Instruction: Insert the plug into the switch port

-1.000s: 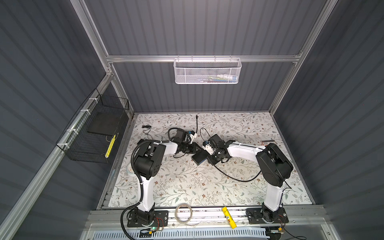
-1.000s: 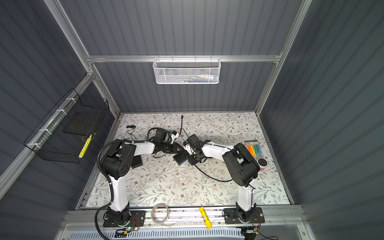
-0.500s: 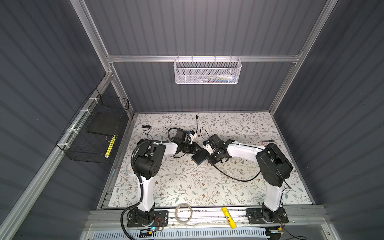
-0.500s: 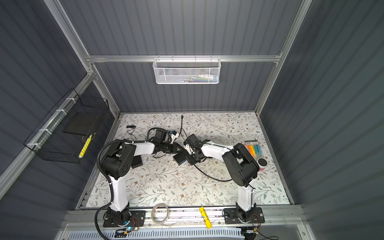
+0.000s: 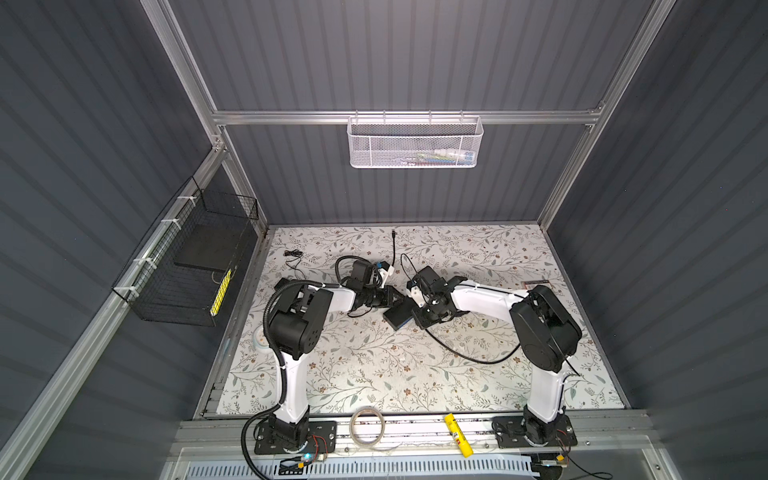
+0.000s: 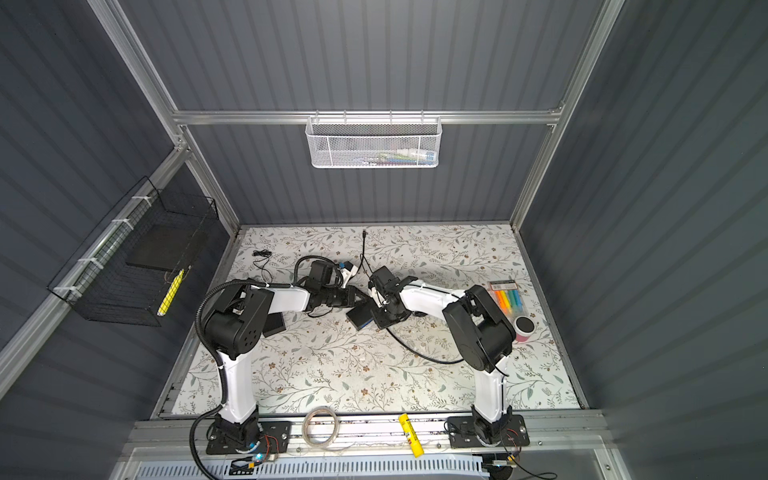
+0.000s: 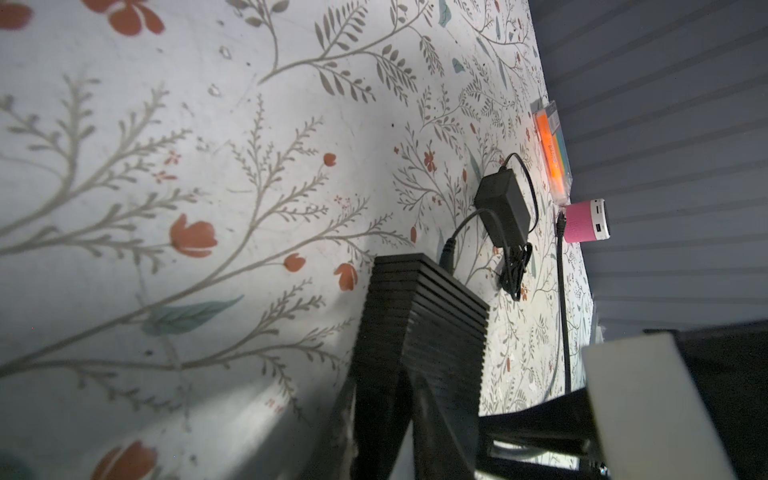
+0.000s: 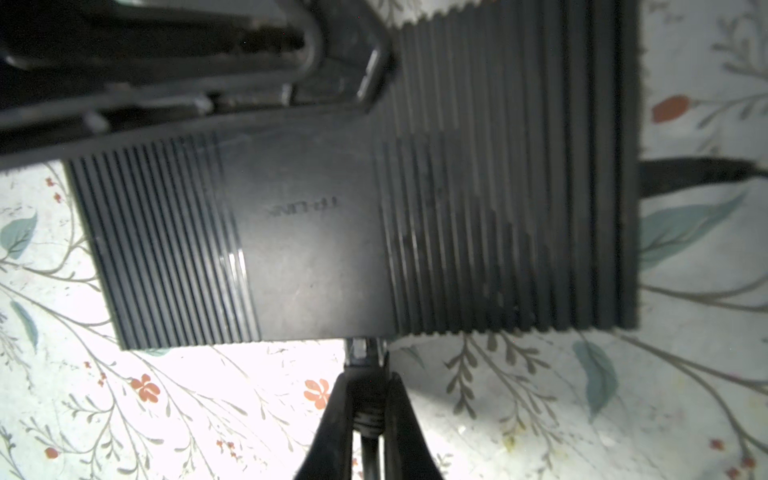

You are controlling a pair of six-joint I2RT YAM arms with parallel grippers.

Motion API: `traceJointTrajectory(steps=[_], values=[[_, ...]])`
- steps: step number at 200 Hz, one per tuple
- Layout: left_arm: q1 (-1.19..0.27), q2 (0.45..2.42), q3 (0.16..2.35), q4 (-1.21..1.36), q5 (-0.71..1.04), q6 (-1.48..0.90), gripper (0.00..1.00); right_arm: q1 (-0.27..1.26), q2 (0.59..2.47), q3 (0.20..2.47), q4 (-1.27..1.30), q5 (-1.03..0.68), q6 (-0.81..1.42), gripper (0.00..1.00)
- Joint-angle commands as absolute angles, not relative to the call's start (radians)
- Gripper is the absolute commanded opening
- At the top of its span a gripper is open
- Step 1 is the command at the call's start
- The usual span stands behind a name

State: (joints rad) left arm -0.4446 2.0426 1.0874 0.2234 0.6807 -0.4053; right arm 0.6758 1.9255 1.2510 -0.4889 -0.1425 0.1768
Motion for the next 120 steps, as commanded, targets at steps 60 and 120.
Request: traceJointTrajectory(steps=[60,120], values=[[-0.492,2.124,1.002,0.041,0.663,-0.418,0.23,0.673,1.956,1.33,-0.338,-0.104,0.233,0.0],[-0.498,2.132,0.992,0.065,0.669,-0.423,0.23,0.673,1.946,1.406,-0.439,-0.093,0.215,0.0]])
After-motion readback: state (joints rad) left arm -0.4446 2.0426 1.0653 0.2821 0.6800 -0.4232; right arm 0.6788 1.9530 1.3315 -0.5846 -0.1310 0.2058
